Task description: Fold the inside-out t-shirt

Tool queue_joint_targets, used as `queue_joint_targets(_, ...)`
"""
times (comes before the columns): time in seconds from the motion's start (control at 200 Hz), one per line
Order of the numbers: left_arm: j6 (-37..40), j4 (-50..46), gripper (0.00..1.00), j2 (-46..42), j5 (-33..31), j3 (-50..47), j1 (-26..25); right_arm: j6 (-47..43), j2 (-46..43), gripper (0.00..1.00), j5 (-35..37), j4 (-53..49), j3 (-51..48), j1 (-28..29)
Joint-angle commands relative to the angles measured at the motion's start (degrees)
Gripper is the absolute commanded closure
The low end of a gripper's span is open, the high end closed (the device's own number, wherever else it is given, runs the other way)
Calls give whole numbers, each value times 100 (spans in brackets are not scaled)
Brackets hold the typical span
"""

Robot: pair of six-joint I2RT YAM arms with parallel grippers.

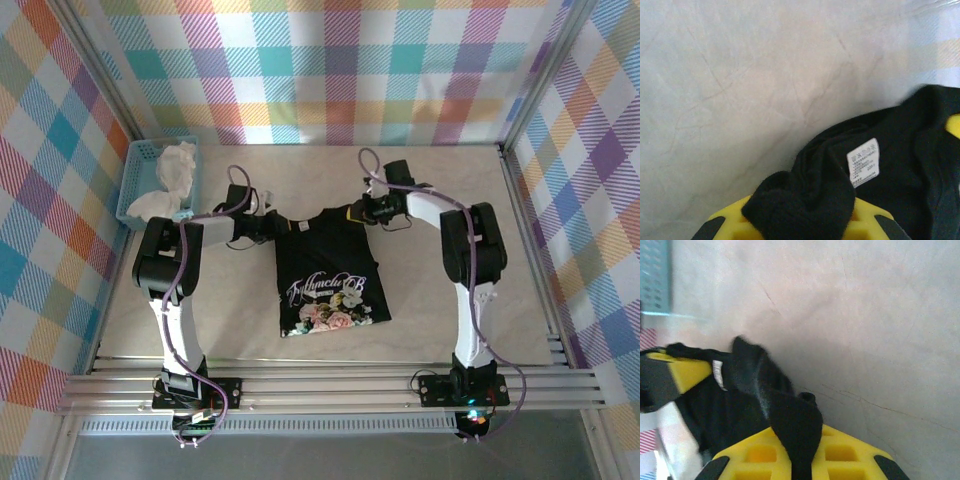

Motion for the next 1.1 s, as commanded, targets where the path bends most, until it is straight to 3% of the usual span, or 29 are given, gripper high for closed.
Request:
queue_joint_targets(0.0,-344,616,100,-204,323,-133,77,514,-252,100,-656,1037,-218,-24)
queue_joint_targets(0.47,-450,469,100,-1274,123,534,94,357,-796,100,-216,1096,428,-60)
queue_joint_targets(0.865,192,-890,100,-1601,-218,2900,120,-17,-976,100,-113,806,2564,-214)
queue_joint_targets(0.965,330,-872,100,-1900,-260,2525,85,-122,-1246,100,-318,926,2240,-211)
queue_joint_targets(1.095,297,-315,100,-2489,-236,1149,-79,-134,-1882,100,-509,1373,845,-206)
